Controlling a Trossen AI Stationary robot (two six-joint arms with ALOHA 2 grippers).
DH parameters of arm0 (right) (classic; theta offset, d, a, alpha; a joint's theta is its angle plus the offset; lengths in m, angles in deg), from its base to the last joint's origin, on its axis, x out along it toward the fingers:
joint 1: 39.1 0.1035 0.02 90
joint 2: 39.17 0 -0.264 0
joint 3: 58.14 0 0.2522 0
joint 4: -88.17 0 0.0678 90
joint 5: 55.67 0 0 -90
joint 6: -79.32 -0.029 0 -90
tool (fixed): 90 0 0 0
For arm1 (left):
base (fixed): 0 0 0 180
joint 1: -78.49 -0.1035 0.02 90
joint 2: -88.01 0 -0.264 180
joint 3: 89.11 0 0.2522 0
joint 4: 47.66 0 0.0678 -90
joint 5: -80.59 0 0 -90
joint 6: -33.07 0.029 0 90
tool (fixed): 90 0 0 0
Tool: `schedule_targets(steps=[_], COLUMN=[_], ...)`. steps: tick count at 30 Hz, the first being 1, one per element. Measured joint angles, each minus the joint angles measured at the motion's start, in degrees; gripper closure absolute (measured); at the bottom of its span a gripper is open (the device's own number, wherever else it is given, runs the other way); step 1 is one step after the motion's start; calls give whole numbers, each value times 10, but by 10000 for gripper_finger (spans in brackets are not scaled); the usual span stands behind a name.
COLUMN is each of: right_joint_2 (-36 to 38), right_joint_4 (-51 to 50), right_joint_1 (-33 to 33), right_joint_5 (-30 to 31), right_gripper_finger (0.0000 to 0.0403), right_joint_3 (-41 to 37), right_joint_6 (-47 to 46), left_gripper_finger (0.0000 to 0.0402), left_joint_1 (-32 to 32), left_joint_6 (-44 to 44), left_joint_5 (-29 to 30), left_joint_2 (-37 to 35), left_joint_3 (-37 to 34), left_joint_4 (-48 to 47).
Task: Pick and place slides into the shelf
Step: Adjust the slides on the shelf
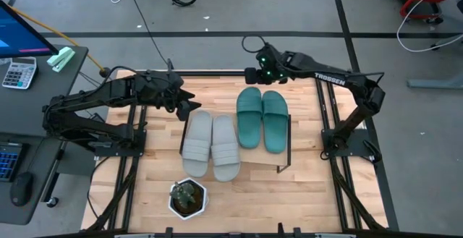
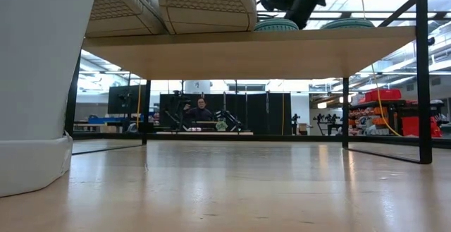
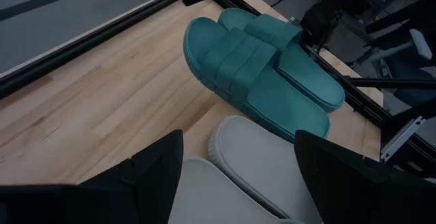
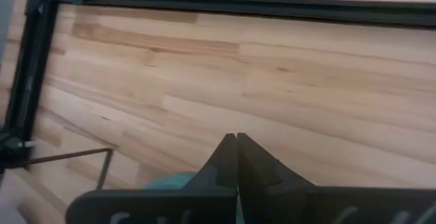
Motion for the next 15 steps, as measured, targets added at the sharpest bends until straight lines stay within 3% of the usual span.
schedule_targets(steps=[15], right_joint_2=[-22], right_joint_4=[0], right_joint_1=[32], right_joint_5=[-40], right_gripper_finger=[403], right_joint_3=[-1], right_joint_6=[-9], left_gripper_finger=[116], left_joint_1=[0], left_joint_6=[4], left_joint_5=[1], left_joint_2=[0], left_joint_3=[0], left_joint_4=[-1])
